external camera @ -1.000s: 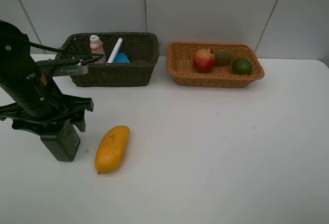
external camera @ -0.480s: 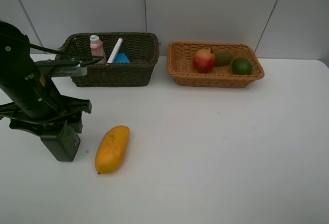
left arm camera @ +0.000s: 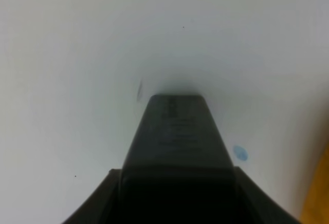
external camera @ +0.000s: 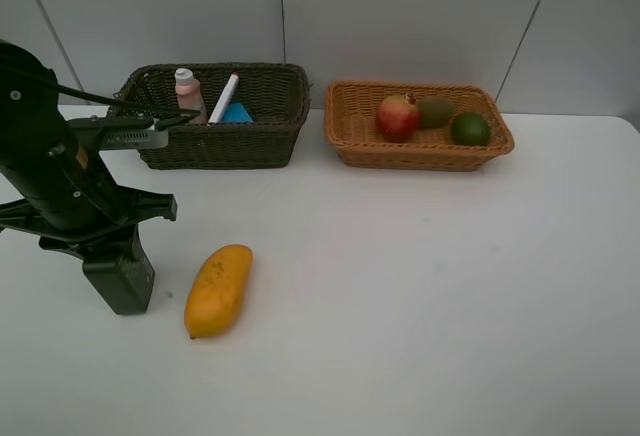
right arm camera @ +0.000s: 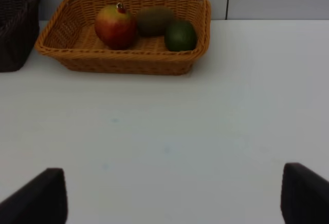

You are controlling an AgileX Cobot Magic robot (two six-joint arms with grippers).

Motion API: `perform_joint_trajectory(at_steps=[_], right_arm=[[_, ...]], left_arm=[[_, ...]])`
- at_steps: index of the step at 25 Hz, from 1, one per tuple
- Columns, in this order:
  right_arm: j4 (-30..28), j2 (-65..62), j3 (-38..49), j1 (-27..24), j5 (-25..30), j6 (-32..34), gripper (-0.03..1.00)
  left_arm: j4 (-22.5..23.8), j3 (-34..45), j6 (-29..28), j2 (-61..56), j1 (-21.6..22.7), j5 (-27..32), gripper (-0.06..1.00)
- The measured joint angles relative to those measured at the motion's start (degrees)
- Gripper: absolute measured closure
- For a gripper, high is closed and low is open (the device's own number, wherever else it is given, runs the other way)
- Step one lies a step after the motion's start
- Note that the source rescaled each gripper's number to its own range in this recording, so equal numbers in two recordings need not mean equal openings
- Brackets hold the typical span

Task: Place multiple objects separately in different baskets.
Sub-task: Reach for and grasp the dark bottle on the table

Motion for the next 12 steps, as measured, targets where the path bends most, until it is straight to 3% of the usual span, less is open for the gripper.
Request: perform_joint_trajectory(at_steps=[12], right_arm=[[0.0, 0.0, 0.0, 0.0, 0.0, 0.0, -0.03]], left_arm=[[-1.53, 0.0, 2.73, 0.0, 0.0, 0.35, 0.57]])
